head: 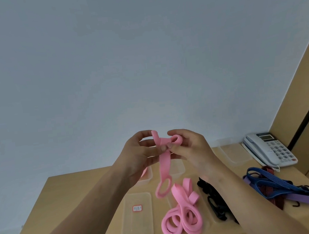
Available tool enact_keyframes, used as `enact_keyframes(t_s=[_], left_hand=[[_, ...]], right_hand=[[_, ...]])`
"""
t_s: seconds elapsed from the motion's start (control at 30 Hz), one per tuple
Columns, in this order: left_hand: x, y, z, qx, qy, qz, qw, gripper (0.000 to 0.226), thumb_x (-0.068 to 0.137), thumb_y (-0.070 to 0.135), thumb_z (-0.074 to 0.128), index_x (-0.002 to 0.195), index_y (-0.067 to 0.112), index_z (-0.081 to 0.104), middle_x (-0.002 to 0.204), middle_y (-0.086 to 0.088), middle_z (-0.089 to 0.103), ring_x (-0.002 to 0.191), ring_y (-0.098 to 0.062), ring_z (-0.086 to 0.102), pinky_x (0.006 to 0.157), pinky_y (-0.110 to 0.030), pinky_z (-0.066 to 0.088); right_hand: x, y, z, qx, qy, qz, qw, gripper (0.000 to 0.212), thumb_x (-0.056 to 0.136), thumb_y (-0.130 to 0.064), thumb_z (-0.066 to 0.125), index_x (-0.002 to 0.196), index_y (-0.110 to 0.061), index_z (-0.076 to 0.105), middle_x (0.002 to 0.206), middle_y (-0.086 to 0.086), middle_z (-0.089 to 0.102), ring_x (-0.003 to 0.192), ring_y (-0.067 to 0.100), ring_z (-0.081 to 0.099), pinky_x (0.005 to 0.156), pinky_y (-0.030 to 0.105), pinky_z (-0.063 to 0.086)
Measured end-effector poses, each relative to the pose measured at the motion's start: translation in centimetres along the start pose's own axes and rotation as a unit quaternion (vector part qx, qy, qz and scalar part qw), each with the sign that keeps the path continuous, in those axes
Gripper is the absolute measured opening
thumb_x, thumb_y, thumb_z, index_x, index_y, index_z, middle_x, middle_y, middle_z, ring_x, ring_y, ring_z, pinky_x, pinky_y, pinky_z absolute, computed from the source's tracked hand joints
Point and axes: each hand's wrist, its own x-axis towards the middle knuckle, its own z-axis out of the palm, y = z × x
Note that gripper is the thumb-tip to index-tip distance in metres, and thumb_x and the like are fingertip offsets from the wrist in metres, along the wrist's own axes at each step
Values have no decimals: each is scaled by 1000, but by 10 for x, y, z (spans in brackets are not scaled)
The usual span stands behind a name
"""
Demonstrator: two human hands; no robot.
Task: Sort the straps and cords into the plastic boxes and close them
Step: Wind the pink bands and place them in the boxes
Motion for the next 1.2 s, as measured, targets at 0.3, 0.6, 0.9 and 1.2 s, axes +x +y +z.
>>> enact_keyframes(t_s=[0.3,0.6,0.9,1.2], left_hand=[[-2,-5,-6,15,-26,-40,999,51,83,29,78,120,-3,65,115,-21,73,108,-37,72,91,-41,58],[-9,-4,-2,27,-36,-52,998,41,90,44,72,112,10,75,115,-19,74,106,-34,73,74,-29,60],[-6,-6,-3,61,-30,-79,995,46,87,51,71,111,11,76,118,-21,72,83,-25,66,74,-36,57],[-3,-15,-6,44,-29,-69,996,30,82,-4,74,109,10,76,113,-21,74,99,-35,72,88,-43,60]], right_hand=[[1,-6,6,43,12,37,998,16,90,-13,73,100,0,71,93,20,76,83,34,75,71,42,62],[1,-1,8,-70,-32,-41,996,19,81,-23,83,97,-14,77,96,5,76,94,24,74,84,44,61],[3,-4,-2,-99,-14,-76,992,12,89,-5,72,98,-10,79,90,8,78,88,26,75,84,46,62],[3,-6,-8,-163,-18,-105,981,27,85,-2,76,95,-28,78,93,-7,78,90,12,73,87,36,59]])
